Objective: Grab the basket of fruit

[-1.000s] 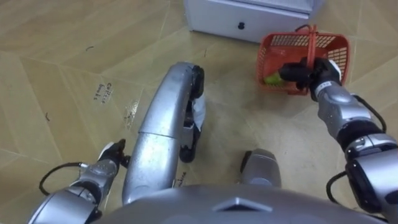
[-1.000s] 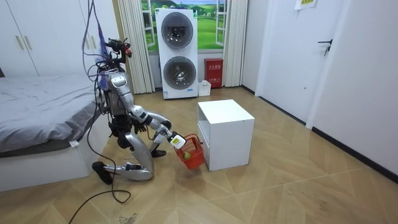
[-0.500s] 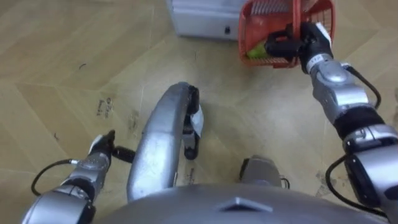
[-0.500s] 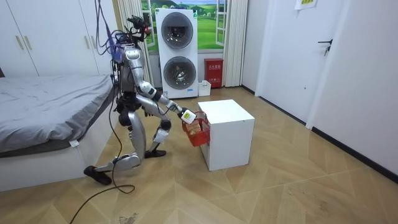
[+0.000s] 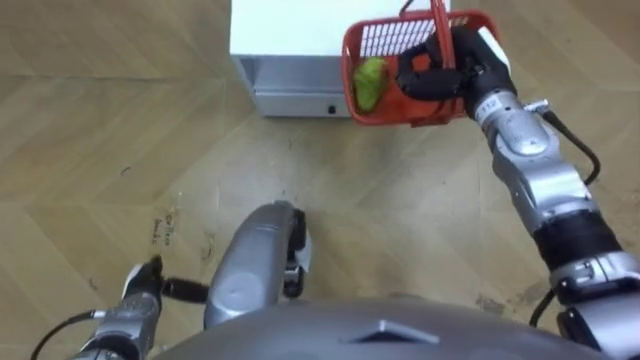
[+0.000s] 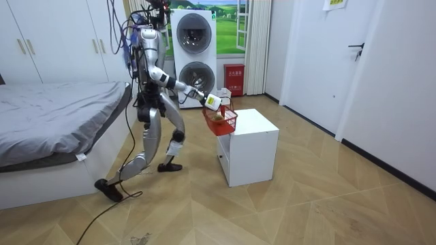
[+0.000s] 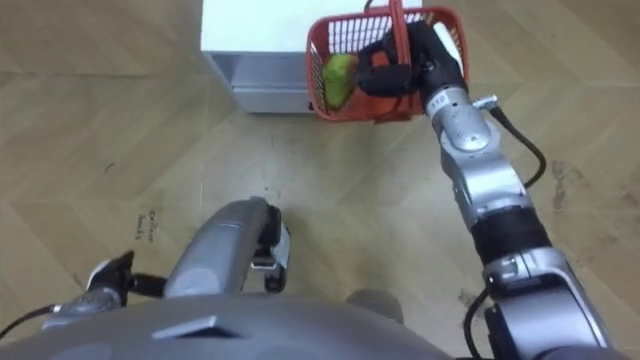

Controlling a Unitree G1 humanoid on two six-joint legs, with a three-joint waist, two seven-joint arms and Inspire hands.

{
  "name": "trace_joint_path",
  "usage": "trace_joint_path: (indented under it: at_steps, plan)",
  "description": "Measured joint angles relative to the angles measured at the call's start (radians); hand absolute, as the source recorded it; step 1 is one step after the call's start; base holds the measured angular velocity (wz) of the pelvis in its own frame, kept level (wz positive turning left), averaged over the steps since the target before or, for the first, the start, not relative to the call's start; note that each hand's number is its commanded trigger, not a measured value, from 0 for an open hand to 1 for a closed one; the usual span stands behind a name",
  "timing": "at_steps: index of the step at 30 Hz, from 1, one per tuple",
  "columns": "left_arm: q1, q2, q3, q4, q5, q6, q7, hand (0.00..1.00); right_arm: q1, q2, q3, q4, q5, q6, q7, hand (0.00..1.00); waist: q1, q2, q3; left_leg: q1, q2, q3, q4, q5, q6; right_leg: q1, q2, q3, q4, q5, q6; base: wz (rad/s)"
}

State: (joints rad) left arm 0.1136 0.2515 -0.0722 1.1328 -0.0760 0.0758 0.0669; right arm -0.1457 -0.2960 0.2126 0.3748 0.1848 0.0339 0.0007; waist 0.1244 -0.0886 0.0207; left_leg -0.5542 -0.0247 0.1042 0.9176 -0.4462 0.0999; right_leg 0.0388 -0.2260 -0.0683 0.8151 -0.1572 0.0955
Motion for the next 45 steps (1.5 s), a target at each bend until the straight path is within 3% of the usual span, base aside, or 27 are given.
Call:
trace_joint_path:
  at_steps: [1,2,3,4,5,6,7,8,10,11,12,13,14,15,19,21,28,29,30,31,32,33,35,36,37,39,45]
  plan:
    - [0.020,0.000,0.003,-0.026,0.001,0.009,0.000,0.00,0.004,0.009,-0.001,0.000,0.001,0.000,0.000,1.00,-0.002,0.012,-0.0048,0.031,0.017,-0.001,-0.015,0.001,0.001,0.004,0.021,0.015,0.002,0.075,0.004,0.00]
    - [0.028,0.001,0.005,-0.038,0.003,0.013,0.000,0.00,0.006,0.018,-0.001,0.000,0.002,-0.001,0.000,1.00,-0.005,0.018,-0.0024,0.055,0.017,-0.002,-0.038,0.004,0.006,0.012,0.029,0.016,0.001,0.125,0.005,0.09]
    - [0.030,0.004,0.006,-0.056,0.003,0.023,0.000,0.00,0.025,0.032,-0.002,-0.005,0.005,-0.014,0.000,1.00,-0.018,0.020,-0.0031,0.113,0.009,-0.011,-0.110,0.012,-0.007,0.013,0.032,0.016,0.010,0.238,0.010,0.37]
    - [0.014,0.007,0.002,-0.069,0.001,0.027,0.002,0.00,0.034,0.035,-0.004,-0.012,0.006,-0.028,0.004,1.00,-0.033,0.008,-0.0091,0.154,-0.012,-0.025,-0.183,0.031,-0.017,-0.020,0.019,0.017,0.059,0.265,0.010,0.41]
    - [-0.001,0.007,-0.008,-0.070,0.001,0.026,0.005,0.00,0.030,0.034,-0.006,-0.019,0.005,-0.032,0.004,1.00,-0.033,0.009,-0.0076,0.164,-0.021,-0.033,-0.202,0.038,-0.014,-0.058,0.013,0.017,0.106,0.222,0.006,0.31]
    - [-0.029,-0.002,-0.012,-0.072,0.000,0.026,0.010,0.00,0.023,0.033,-0.010,-0.028,0.005,-0.039,0.003,1.00,-0.036,0.021,-0.0009,0.184,-0.026,-0.052,-0.225,0.043,-0.016,-0.139,0.010,0.022,0.203,0.101,-0.015,0.07]
    - [-0.039,-0.004,-0.012,-0.077,0.001,0.023,0.011,0.00,0.023,0.033,-0.009,-0.029,0.006,-0.042,0.004,1.00,-0.035,0.030,-0.0006,0.195,-0.025,-0.060,-0.231,0.044,-0.018,-0.182,0.011,0.023,0.235,0.038,-0.024,0.00]
    - [-0.047,-0.008,-0.009,-0.096,0.000,0.020,0.016,0.00,0.027,0.034,-0.008,-0.030,-0.003,-0.044,0.005,1.00,-0.037,0.052,-0.0028,0.216,-0.023,-0.099,-0.243,0.048,-0.024,-0.261,0.020,0.023,0.263,-0.066,-0.016,-0.06]
    - [-0.049,-0.006,-0.005,-0.104,-0.001,-0.005,0.031,0.00,0.040,0.034,0.004,-0.030,-0.037,-0.043,0.004,1.00,-0.053,0.067,-0.0013,0.285,-0.014,-0.162,-0.295,0.065,-0.054,-0.388,0.017,0.020,0.126,-0.202,-0.010,0.10]
    - [-0.048,-0.005,-0.005,-0.106,-0.001,-0.008,0.036,0.00,0.044,0.034,0.008,-0.031,-0.038,-0.043,0.002,1.00,-0.064,0.066,-0.0015,0.294,-0.008,-0.165,-0.295,0.066,-0.058,-0.403,0.013,0.010,0.041,-0.215,0.000,0.30]
    - [-0.052,-0.004,-0.004,-0.106,0.001,-0.017,0.039,0.00,0.049,0.029,0.012,-0.039,-0.038,-0.044,0.002,1.00,-0.069,0.060,0.0048,0.307,0.007,-0.160,-0.277,0.057,-0.090,-0.412,0.014,-0.004,-0.090,-0.207,-0.015,0.21]
    - [-0.048,-0.013,-0.004,-0.107,0.001,-0.017,0.039,0.00,0.053,0.023,0.013,-0.039,-0.036,-0.040,0.002,1.00,-0.064,0.063,-0.0029,0.309,0.025,-0.156,-0.274,0.049,-0.111,-0.394,0.027,-0.029,-0.106,-0.201,-0.025,-0.04]
    - [-0.040,-0.030,-0.004,-0.107,0.004,-0.018,0.035,0.00,0.052,0.022,0.016,-0.041,-0.031,-0.033,0.002,1.00,-0.045,0.078,-0.0131,0.327,0.063,-0.139,-0.308,0.064,-0.139,-0.357,0.059,-0.056,-0.162,-0.183,-0.056,0.00]
    - [-0.035,-0.038,-0.003,-0.101,0.002,-0.020,0.033,0.00,0.052,0.022,0.016,-0.046,-0.008,-0.033,0.005,1.00,-0.052,0.075,-0.0121,0.358,0.083,-0.129,-0.369,0.096,-0.159,-0.311,0.074,-0.077,-0.220,-0.167,-0.065,0.10]
    - [0.026,-0.041,0.012,-0.134,0.003,-0.024,0.033,0.00,0.052,0.018,0.006,-0.061,0.021,-0.032,0.031,1.00,-0.053,0.041,-0.0164,0.484,0.112,-0.089,-0.602,0.183,-0.177,-0.188,0.125,-0.106,-0.410,-0.100,-0.067,0.29]
    - [0.052,-0.043,0.029,-0.133,0.002,-0.024,0.030,0.00,0.053,0.017,0.006,-0.091,0.019,-0.031,0.035,1.00,-0.042,0.040,-0.0180,0.522,0.120,-0.089,-0.640,0.187,-0.176,-0.134,0.147,-0.105,-0.491,-0.071,-0.061,-0.05]
    - [0.081,-0.041,0.072,-0.134,0.040,-0.041,0.025,0.00,0.049,0.028,0.006,-0.185,0.025,-0.032,0.044,1.00,-0.008,0.036,-0.0208,0.600,0.112,-0.125,-0.677,0.189,-0.173,-0.049,0.155,-0.114,-0.563,-0.032,-0.059,0.00]
    - [0.081,-0.040,0.072,-0.134,0.040,-0.043,0.022,0.00,0.048,0.033,0.007,-0.185,0.029,-0.032,0.044,1.00,-0.006,0.032,-0.0185,0.591,0.109,-0.122,-0.648,0.189,-0.173,-0.033,0.149,-0.109,-0.574,-0.026,-0.059,0.21]
    - [0.074,-0.040,0.071,-0.133,0.040,-0.049,0.014,0.00,0.049,0.045,0.007,-0.185,0.042,-0.033,0.041,1.00,-0.014,0.011,0.0028,0.515,0.081,-0.105,-0.521,0.173,-0.159,0.007,0.107,-0.047,-0.612,-0.019,-0.055,0.39]
    - [0.074,-0.045,0.071,-0.133,0.042,-0.055,0.010,0.00,0.050,0.045,0.006,-0.185,0.047,-0.033,0.038,1.00,-0.019,-0.004,0.0016,0.481,0.060,-0.110,-0.548,0.173,-0.154,0.012,0.098,-0.011,-0.623,-0.018,-0.052,0.71]
    - [0.059,-0.060,0.066,-0.141,0.048,-0.062,0.004,0.00,0.048,0.031,-0.010,-0.191,0.047,-0.034,0.036,1.00,-0.028,0.015,-0.0037,0.415,0.050,-0.108,-0.635,0.263,-0.111,0.005,0.093,-0.014,-0.625,-0.024,-0.038,0.34]
    - [0.053,-0.053,0.068,-0.140,0.055,-0.062,0.004,0.00,0.049,0.041,-0.008,-0.187,0.038,-0.026,0.036,1.00,0.003,-0.003,-0.0168,0.414,0.040,-0.075,-0.637,0.279,-0.112,-0.016,0.083,-0.032,-0.623,-0.034,-0.018,0.20]
    - [0.051,-0.046,0.064,-0.138,0.091,-0.062,0.004,0.00,0.046,0.044,0.007,-0.195,0.031,-0.027,0.049,1.00,0.026,0.004,-0.0109,0.425,0.037,-0.117,-0.650,0.279,-0.111,-0.022,0.085,-0.104,-0.625,-0.032,-0.016,-0.06]
    - [0.047,-0.043,0.061,-0.137,0.103,-0.063,0.003,0.00,0.046,0.045,0.008,-0.197,0.025,-0.029,0.050,1.00,0.038,0.017,-0.0034,0.426,0.042,-0.183,-0.650,0.279,-0.112,-0.034,0.115,-0.098,-0.639,-0.033,-0.024,0.00]
    - [0.042,-0.040,0.065,-0.133,0.117,-0.062,0.001,0.00,0.038,0.044,0.014,-0.198,0.001,-0.030,0.044,1.00,0.056,0.015,-0.0034,0.420,0.046,-0.221,-0.650,0.278,-0.119,-0.069,0.149,-0.107,-0.675,-0.007,-0.055,0.04]
    - [0.047,-0.052,0.066,-0.128,0.118,-0.060,-0.010,0.00,0.036,0.036,0.032,-0.198,-0.005,-0.031,0.033,1.00,0.054,0.036,-0.0064,0.420,0.049,-0.218,-0.658,0.278,-0.134,-0.057,0.157,-0.146,-0.660,0.009,-0.063,0.17]
    - [0.048,-0.066,0.067,-0.101,0.120,-0.060,-0.019,0.00,0.033,0.039,0.059,-0.110,-0.001,-0.031,0.035,1.00,0.075,0.035,-0.0047,0.418,0.058,-0.211,-0.700,0.295,-0.145,-0.064,0.167,-0.186,-0.660,0.007,-0.065,0.19]
